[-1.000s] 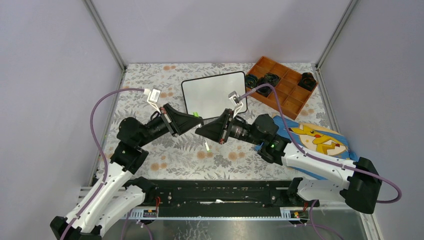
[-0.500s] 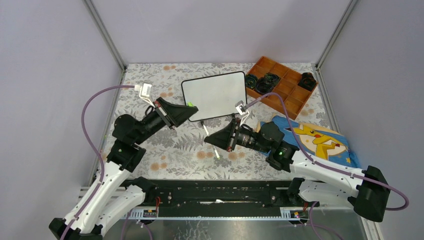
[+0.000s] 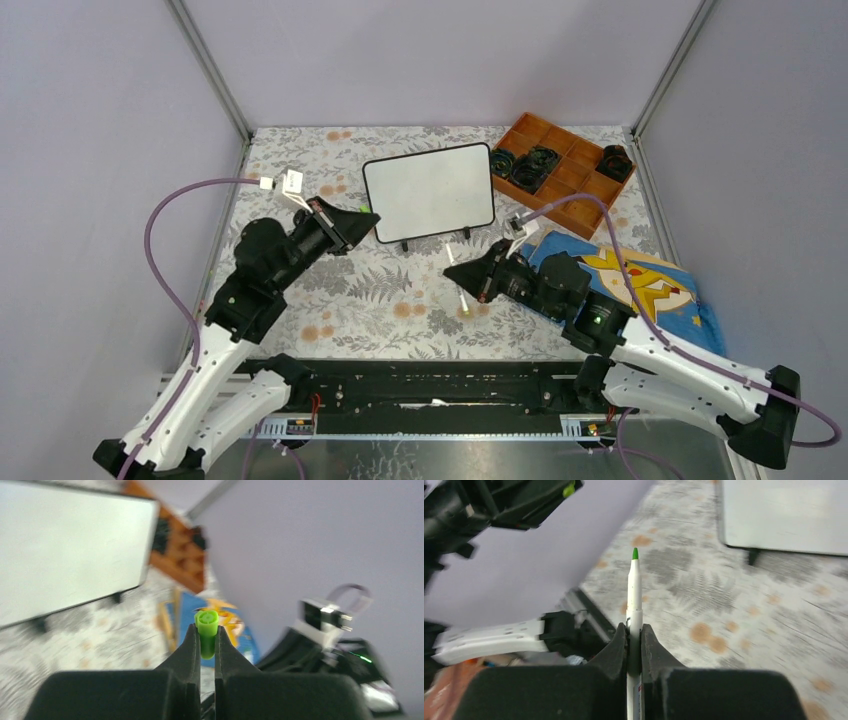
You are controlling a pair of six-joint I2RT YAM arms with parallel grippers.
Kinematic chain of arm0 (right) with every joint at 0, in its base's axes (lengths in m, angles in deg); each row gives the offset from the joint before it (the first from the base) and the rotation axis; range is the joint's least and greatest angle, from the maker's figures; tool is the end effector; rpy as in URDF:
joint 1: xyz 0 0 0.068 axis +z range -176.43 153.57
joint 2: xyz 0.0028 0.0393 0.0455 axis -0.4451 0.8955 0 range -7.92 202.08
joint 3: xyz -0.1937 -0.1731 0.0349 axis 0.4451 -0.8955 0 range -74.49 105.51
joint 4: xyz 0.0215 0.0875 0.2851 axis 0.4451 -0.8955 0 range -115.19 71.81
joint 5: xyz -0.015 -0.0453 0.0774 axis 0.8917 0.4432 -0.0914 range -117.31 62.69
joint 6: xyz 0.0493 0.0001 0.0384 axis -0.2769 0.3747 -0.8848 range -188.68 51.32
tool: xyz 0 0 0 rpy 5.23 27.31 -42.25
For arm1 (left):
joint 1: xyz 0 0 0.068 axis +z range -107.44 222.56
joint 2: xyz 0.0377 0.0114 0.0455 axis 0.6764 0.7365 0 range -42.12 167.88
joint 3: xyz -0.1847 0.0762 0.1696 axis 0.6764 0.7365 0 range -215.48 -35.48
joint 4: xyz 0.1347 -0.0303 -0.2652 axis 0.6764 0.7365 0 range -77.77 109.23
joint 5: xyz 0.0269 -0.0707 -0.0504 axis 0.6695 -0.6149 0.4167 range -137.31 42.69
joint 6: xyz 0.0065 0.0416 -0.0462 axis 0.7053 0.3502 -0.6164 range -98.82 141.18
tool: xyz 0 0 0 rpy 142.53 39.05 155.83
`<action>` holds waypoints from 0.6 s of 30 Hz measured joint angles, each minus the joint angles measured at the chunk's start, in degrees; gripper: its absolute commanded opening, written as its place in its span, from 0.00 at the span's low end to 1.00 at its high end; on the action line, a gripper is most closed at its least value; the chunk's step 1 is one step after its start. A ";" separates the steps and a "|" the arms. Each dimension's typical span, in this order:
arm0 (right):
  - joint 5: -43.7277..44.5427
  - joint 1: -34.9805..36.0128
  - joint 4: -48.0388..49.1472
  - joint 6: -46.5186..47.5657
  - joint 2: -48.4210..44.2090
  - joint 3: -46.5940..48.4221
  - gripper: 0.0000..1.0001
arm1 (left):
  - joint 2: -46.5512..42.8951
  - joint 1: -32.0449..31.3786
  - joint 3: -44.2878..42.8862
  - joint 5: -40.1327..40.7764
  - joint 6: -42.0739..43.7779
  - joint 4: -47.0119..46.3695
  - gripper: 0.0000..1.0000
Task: Write a sentence on the whiteboard
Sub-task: Place the pen cap at the center of the board.
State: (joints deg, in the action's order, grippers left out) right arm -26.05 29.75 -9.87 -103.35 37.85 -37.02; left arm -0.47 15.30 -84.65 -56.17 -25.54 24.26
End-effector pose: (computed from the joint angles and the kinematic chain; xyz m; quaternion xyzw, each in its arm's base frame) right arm 0.1431 0.2118 0.3131 -0.1243 0.6960 0.4983 0.5018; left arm 0.1977 -0.1101 0.3687 -0.0721 0.7306 -0.4525 0.5063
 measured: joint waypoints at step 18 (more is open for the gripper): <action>19.06 0.00 -22.16 2.82 -11.63 -3.19 0.00 | 29.70 8.20 8.70 12.90 5.79 19.45 0.00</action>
State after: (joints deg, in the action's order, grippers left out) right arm -6.99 29.75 -32.04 -100.53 26.23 -40.21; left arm 29.24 23.49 -75.95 -43.27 -19.74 43.71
